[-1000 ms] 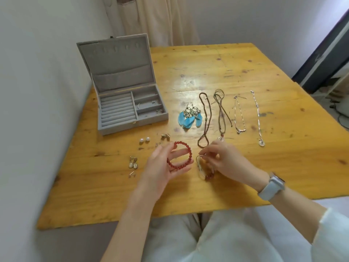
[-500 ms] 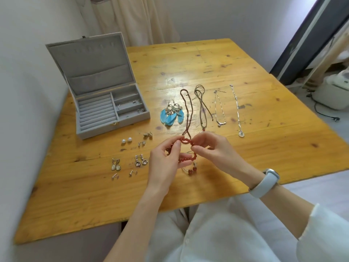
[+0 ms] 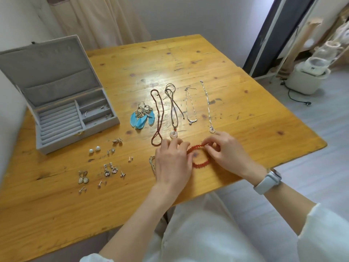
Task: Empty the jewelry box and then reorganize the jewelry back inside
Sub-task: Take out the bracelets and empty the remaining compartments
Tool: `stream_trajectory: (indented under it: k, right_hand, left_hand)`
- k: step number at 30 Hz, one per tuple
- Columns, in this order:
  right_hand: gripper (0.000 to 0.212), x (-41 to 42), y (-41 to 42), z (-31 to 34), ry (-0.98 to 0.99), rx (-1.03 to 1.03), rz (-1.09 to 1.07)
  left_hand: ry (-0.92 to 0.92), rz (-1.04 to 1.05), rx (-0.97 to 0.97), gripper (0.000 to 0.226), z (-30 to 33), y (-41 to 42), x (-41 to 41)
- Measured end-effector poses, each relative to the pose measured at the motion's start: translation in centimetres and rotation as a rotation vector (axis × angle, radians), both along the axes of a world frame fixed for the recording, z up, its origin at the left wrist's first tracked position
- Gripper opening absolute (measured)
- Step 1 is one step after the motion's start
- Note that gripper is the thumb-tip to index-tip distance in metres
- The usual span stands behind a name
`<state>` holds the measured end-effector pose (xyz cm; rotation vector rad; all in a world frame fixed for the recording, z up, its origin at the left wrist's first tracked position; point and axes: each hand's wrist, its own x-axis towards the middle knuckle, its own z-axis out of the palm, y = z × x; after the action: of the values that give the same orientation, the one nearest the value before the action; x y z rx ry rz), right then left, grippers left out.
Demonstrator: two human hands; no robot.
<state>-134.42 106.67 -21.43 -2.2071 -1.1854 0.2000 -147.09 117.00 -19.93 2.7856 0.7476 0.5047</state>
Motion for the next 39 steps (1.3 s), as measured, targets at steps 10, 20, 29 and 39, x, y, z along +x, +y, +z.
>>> stream_trajectory:
  k: [10,20,29,39]
  right_hand:
    - [0.034,-0.1,-1.0,-1.1,-0.424,-0.087,0.042]
    - [0.034,-0.7,2.5,1.7,-0.263,-0.062,0.071]
    - [0.028,-2.1,15.8,5.0,-0.283,-0.002,0.310]
    - [0.028,-4.2,30.5,4.6,-0.295,-0.144,0.321]
  left_hand:
    - [0.337,-0.114,0.071,0.066,-1.3,0.5,-0.6]
    - [0.256,-0.049,-0.022,0.048,2.2,4.3,-1.2]
    - [0.113,0.199,-0.005,0.039,5.9,16.6,-3.0]
    - [0.267,0.570,-0.097,0.057,1.2,24.7,-8.4]
